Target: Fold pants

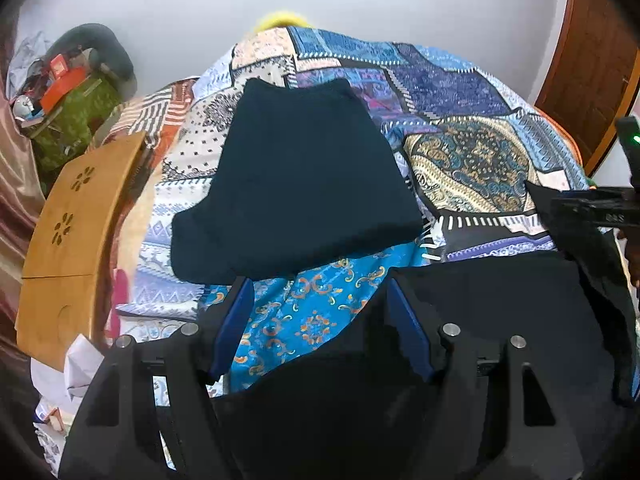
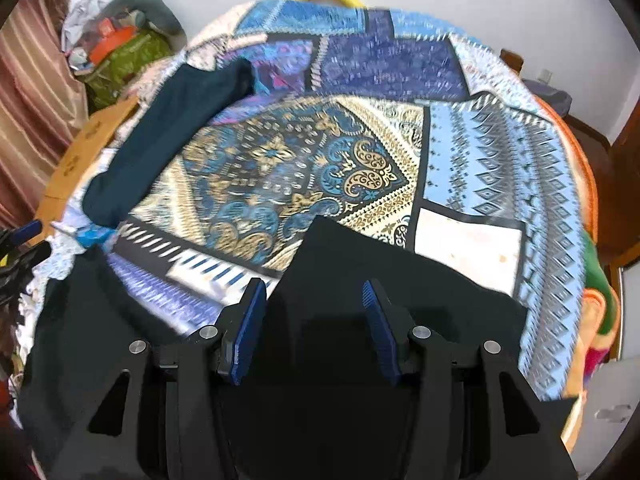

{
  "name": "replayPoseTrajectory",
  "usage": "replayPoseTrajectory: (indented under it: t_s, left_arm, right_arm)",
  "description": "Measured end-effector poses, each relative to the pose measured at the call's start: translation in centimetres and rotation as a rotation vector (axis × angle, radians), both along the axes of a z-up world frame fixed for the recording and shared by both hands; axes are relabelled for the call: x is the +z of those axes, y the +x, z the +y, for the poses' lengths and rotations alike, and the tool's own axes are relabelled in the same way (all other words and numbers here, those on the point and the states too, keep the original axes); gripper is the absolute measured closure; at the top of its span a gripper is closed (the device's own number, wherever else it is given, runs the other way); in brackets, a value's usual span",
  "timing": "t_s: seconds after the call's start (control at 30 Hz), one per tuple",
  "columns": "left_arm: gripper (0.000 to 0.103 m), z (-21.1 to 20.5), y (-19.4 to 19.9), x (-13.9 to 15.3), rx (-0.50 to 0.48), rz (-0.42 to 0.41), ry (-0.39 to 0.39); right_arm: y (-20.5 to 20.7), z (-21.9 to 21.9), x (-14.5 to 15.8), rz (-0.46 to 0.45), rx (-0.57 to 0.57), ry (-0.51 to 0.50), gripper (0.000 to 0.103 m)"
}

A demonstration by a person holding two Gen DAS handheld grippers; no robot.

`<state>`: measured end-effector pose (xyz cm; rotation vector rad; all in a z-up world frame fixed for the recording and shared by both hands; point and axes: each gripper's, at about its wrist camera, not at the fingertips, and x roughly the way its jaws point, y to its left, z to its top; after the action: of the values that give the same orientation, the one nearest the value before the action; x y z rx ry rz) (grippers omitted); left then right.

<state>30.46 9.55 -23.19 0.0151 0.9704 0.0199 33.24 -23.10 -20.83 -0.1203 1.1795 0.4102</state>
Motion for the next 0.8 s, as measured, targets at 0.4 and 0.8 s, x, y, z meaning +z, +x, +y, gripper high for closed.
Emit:
replayPoseTrajectory:
  t_s: [0.4, 0.8]
  left_arm:
    - [0.035, -0.7, 0.3, -1.6, 0.005, 0.035, 0.023]
    - [0.022, -4.6, -2.4, 2.1, -0.072, -0.001, 0.093]
  right_arm:
    - [-1.0, 0.7, -1.2, -0.042, 0.034, -0.042, 0.094]
    - [-3.7, -5.4, 7.5, -0.202, -0.074, 0.076, 0.1]
